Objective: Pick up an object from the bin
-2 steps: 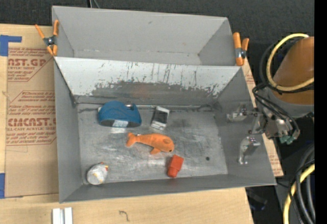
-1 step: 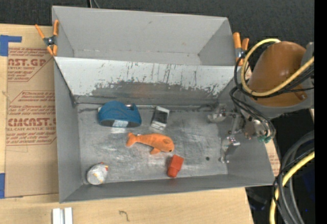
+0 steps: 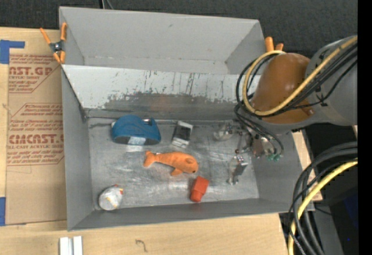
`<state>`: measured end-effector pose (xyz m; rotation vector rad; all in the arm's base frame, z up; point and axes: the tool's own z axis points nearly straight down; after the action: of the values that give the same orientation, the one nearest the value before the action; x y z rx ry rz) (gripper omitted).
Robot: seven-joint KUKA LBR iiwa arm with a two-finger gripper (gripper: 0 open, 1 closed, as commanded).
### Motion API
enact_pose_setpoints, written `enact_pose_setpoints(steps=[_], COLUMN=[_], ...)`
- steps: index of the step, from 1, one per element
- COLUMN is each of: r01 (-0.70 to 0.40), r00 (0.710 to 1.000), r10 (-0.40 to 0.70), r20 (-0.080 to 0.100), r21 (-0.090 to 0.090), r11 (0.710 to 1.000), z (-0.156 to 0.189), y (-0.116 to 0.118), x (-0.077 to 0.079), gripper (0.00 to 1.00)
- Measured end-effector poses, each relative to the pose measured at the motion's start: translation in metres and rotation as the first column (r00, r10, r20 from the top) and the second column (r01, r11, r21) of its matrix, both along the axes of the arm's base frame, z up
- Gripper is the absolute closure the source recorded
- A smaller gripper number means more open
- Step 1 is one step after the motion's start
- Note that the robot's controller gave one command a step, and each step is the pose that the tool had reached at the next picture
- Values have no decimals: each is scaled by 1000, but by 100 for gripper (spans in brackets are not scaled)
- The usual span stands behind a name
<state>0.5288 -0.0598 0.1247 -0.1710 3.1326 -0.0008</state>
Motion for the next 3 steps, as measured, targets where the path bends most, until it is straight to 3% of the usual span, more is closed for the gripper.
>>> enact_pose_setpoints(steps=[1,2,3], r01=[-101,-141,-277], r00=[995,990,959], r10=[101,141,277], r20=[-5,-5,59], r21=[1,1,-6], r11=[995,990,961], z=[-26,-27,-35], y=[43,68,86], x=[-7,5,37], gripper=[0,0,100])
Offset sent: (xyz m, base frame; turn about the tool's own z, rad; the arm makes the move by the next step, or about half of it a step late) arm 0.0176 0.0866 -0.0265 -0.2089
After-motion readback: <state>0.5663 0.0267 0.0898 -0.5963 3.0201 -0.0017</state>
